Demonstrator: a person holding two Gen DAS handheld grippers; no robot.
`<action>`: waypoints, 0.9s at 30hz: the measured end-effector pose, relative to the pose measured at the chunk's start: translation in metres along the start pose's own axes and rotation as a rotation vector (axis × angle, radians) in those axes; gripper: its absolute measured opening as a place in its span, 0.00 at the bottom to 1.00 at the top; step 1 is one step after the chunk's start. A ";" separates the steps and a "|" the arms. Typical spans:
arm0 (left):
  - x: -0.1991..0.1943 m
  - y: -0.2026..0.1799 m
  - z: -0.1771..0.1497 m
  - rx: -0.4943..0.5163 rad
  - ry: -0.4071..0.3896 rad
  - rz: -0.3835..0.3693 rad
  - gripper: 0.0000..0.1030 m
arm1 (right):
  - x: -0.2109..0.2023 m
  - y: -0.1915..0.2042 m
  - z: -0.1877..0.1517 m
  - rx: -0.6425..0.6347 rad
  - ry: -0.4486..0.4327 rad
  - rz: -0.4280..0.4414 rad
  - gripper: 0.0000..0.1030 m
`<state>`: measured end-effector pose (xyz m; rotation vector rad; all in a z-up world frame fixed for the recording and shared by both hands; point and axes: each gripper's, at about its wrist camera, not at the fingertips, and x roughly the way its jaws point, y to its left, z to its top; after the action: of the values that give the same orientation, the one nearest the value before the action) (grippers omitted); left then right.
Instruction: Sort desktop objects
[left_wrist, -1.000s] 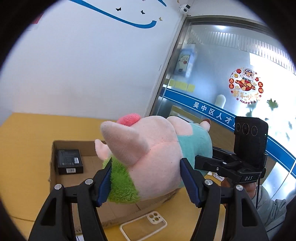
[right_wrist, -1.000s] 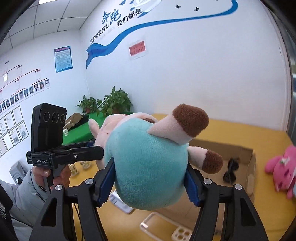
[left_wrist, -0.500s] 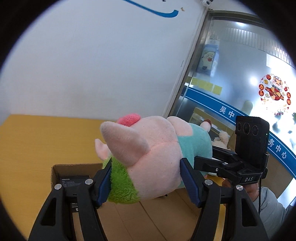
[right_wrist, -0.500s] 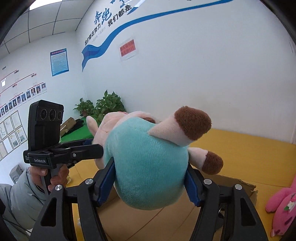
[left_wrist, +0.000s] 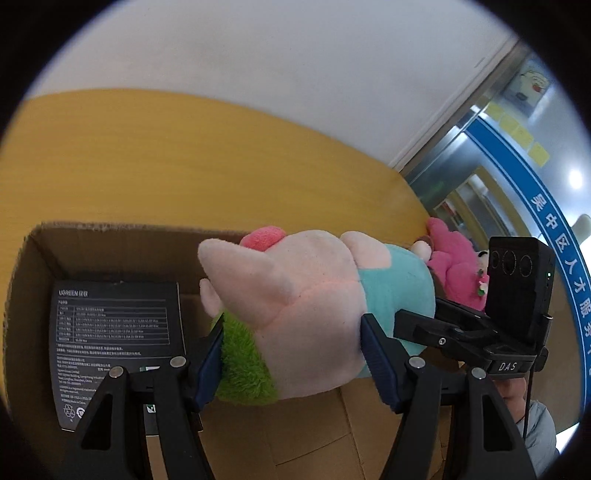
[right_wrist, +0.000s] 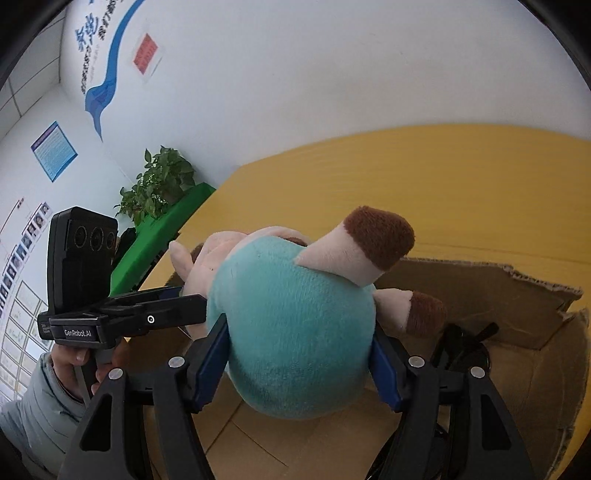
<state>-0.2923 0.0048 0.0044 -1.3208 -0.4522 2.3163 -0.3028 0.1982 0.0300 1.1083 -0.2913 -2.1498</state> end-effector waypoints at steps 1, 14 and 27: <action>0.005 0.004 -0.001 -0.011 0.023 0.014 0.65 | 0.007 -0.005 0.000 0.022 0.020 -0.002 0.67; -0.096 -0.028 -0.019 0.003 -0.167 0.059 0.73 | -0.028 0.023 -0.001 0.048 0.018 -0.121 0.84; -0.245 -0.152 -0.168 0.295 -0.584 0.225 0.79 | -0.171 0.173 -0.127 -0.132 -0.275 -0.538 1.00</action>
<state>-0.0046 0.0187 0.1729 -0.5681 -0.1226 2.8135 -0.0528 0.1992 0.1436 0.8809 0.0385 -2.7589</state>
